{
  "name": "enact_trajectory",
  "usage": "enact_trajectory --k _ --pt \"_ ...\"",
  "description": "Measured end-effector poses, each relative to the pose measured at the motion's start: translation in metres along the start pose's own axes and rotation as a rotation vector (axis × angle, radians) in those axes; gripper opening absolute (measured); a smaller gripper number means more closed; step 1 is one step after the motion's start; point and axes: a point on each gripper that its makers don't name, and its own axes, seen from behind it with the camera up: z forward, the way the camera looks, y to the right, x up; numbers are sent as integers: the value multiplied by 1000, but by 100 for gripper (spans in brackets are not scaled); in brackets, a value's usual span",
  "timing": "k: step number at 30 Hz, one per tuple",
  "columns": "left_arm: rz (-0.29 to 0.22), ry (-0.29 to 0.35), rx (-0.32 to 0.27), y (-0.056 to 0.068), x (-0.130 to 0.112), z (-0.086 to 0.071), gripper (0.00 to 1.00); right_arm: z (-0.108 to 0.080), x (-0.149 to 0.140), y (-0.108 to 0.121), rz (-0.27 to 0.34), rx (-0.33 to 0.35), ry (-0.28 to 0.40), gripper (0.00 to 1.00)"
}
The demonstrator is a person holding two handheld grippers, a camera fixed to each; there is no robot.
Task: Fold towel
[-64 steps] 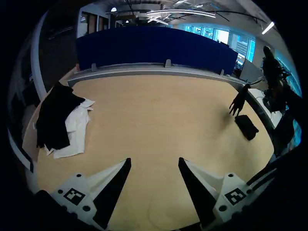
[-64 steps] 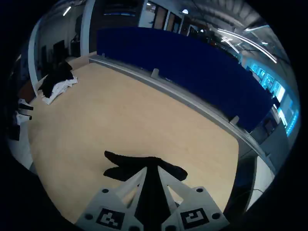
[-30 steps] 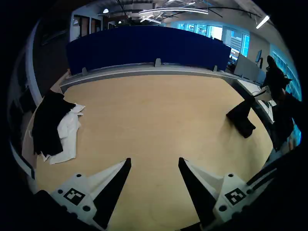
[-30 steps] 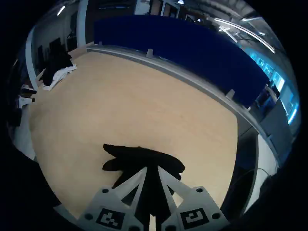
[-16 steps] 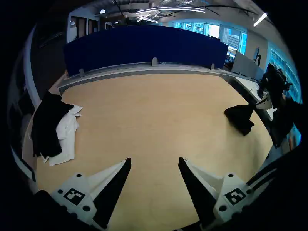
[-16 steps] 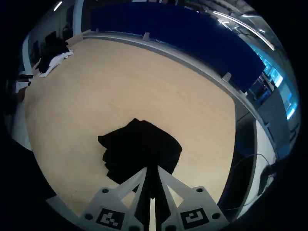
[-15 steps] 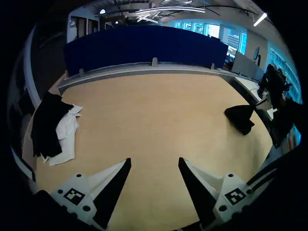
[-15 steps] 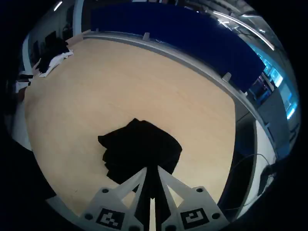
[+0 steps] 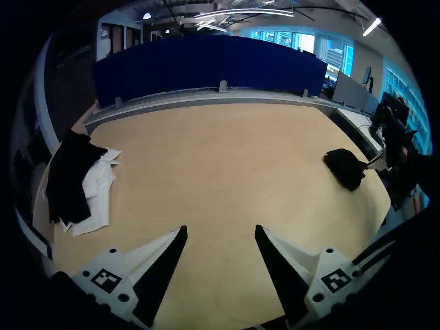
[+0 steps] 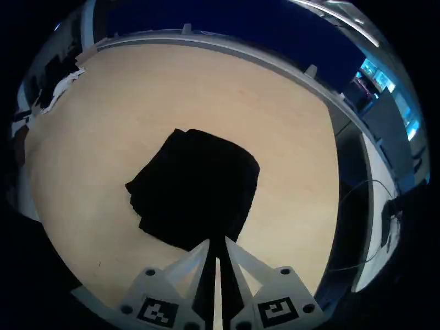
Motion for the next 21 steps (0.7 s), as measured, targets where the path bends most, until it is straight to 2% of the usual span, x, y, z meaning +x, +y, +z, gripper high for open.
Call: enact_trajectory --k 12,21 --pt "9 -4 2 0 0 3 91 28 -27 3 99 -34 -60 4" --pt "11 -3 6 -1 0 3 91 43 -35 1 117 -55 -83 6"
